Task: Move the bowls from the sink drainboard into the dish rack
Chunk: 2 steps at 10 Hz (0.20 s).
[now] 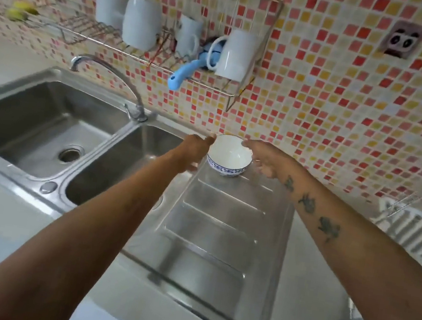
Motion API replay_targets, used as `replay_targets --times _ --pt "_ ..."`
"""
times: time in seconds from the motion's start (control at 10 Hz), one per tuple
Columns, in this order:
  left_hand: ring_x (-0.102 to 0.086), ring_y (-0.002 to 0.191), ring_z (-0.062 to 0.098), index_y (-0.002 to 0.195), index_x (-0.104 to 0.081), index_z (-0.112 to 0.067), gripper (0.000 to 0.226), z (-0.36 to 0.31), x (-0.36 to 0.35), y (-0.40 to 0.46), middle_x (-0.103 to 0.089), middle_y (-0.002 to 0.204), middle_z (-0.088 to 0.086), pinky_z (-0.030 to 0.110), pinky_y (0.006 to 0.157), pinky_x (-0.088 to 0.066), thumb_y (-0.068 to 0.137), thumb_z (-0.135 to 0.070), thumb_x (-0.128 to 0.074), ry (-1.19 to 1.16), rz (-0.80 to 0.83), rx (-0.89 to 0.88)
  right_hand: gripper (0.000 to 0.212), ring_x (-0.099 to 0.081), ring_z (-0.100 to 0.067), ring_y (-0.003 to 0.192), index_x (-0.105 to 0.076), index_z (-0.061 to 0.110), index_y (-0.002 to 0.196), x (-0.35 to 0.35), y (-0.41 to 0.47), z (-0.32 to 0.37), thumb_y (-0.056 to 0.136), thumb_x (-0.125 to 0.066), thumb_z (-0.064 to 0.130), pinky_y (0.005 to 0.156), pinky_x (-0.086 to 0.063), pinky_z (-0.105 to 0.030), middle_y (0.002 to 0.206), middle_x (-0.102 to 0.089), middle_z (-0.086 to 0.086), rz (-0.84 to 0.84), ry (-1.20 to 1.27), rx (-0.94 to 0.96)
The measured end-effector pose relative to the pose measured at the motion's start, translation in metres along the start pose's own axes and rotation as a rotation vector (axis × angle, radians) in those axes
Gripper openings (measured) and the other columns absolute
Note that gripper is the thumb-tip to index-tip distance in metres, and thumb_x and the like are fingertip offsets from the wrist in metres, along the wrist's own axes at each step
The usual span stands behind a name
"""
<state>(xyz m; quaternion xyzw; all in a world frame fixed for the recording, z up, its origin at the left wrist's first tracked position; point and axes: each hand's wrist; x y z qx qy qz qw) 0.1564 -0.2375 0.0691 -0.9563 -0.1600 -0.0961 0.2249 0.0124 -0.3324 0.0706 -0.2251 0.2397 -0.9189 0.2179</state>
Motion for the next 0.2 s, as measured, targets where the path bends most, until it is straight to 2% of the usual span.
replay_targets --times 0.1,0.2 --pt "-0.049 0.125 0.037 0.14 -0.042 -0.01 0.061 0.021 0.003 0.047 -0.046 0.144 0.015 0.044 0.092 -0.044 0.097 -0.053 -0.042 -0.023 0.042 0.101 0.057 -0.042 -0.026 0.125 -0.035 0.017 0.147 0.002 0.033 -0.015 0.095 -0.051 0.035 0.096 -0.042 -0.041 0.148 -0.036 -0.006 -0.04 0.06 -0.104" --pt "-0.052 0.114 0.031 0.138 -0.044 -0.013 0.065 0.037 0.0 0.087 -0.048 0.142 0.014 0.042 0.086 -0.047 0.092 -0.06 -0.045 0.027 0.03 0.108 0.056 -0.032 -0.028 0.139 -0.031 0.023 0.148 0.007 0.067 -0.027 0.096 -0.049 0.033 0.105 -0.035 -0.045 0.157 -0.028 -0.005 -0.062 0.139 -0.154"
Point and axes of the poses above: each hand's wrist, its own y-axis towards the middle knuckle, its own x-axis out of the back of the hand, z = x × y
